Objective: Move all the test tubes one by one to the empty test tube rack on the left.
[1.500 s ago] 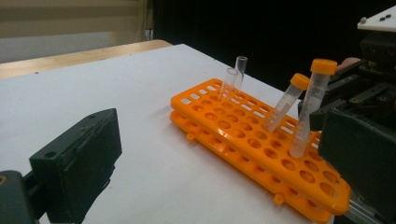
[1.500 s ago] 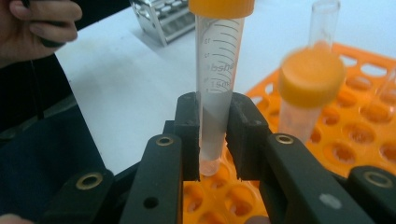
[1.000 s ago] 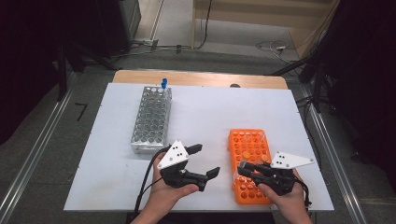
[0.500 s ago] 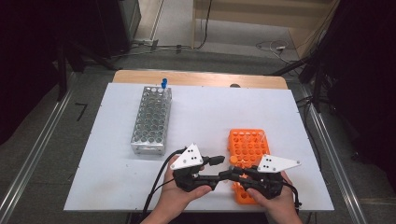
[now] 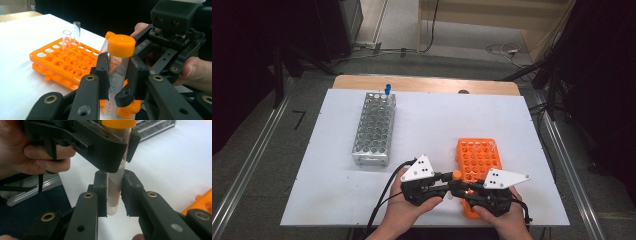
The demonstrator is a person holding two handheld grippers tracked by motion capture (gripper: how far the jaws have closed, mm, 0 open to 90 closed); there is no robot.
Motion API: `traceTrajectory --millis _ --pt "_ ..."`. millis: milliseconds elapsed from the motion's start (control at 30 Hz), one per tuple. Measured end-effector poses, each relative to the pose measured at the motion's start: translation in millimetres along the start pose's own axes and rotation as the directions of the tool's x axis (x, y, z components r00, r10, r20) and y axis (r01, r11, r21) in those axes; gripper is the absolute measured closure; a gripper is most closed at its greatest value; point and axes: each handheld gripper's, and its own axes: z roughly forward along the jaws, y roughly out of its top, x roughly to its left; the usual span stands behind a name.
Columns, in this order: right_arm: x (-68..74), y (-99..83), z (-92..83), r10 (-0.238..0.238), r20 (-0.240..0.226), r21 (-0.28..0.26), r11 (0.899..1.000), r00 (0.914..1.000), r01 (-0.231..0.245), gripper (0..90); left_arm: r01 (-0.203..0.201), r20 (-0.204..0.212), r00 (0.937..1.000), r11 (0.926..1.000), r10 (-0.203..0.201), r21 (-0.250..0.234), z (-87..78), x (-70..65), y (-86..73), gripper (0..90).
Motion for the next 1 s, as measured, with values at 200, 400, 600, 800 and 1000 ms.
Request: traceTrajectory --millis 200,400,600,800,1000 --pt "-5.1 -1.7 0.1 0.015 -0.040 -0.010 1.000 0.9991 -0.015 68.3 -0.013 -0.013 0.9998 0.9999 0.013 -0.010 -2.6 0.9 0.5 75.0" --pt "-11.7 -9.5 -9.9 0.004 -0.080 -0.032 0.999 0.9968 -0.007 49.4 -0.002 -0.048 0.9988 0.9996 0.001 -0.027 -11.1 8.1 1.9 74.9" --pt "-17.1 -17.7 -22.1 -0.009 -0.092 -0.029 1.000 0.9957 0.006 36.1 0.019 -0.081 0.9964 0.9984 -0.023 -0.052 -21.5 18.7 2.7 75.0" --pt "-25.2 -27.6 -35.1 -0.005 -0.100 -0.026 1.000 0.9950 0.003 25.4 0.021 -0.118 0.9926 0.9978 -0.028 -0.063 -30.7 26.8 3.0 75.0" --pt "-34.3 -34.1 -50.5 0.000 -0.098 -0.050 0.999 0.9952 -0.005 18.4 0.029 -0.144 0.9888 0.9962 -0.040 -0.082 -41.7 36.0 4.8 75.0"
